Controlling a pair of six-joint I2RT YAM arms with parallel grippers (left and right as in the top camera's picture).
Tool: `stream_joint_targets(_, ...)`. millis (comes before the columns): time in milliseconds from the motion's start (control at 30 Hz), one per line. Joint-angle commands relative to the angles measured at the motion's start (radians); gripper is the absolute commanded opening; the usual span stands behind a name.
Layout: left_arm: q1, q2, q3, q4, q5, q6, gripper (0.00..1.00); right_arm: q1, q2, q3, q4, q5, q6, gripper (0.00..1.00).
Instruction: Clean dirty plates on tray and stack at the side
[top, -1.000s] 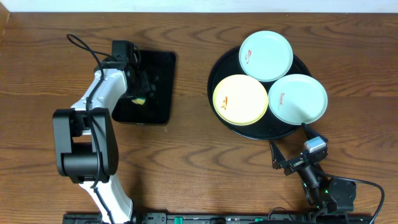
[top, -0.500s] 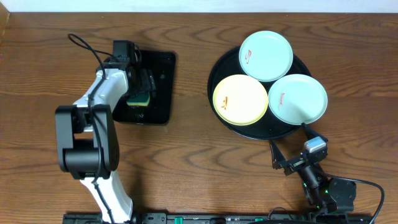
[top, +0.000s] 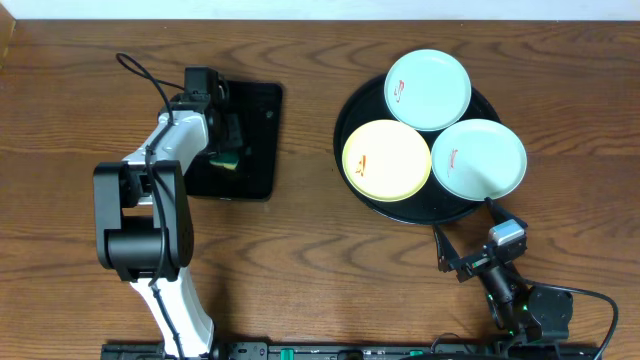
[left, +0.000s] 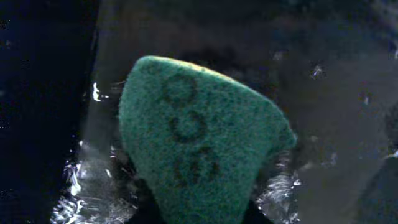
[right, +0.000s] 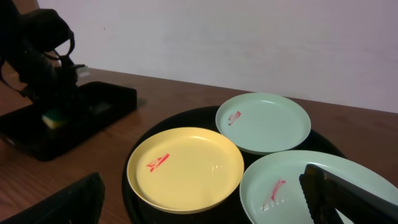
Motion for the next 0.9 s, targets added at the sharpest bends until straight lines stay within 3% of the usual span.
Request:
stream_joint_targets(0,0.002,0.01,-0.005,-0.002,0.005,0.007,0.09,0.006,-0.005,-0.002,-0.005,0.003,-0.011,0.99)
stream_joint_targets(267,0.002,-0.097,0.0,-0.032,0.006,0.003,0.08,0.006,-0.005,-0.002,-0.005,0.003,-0.011,0.99)
stream_joint_targets(633,0.002,-0.471,0.0,-0.047,0.133,0.0,0.08,0.006,-0.005,-0.002,-0.005,0.003,-0.011,0.99)
stream_joint_targets(867,0.002,-0.375,-0.087,0.027,0.133,-0.008,0.08,0.006,-0.005,-0.002,-0.005,0.003,-0.011,0.99)
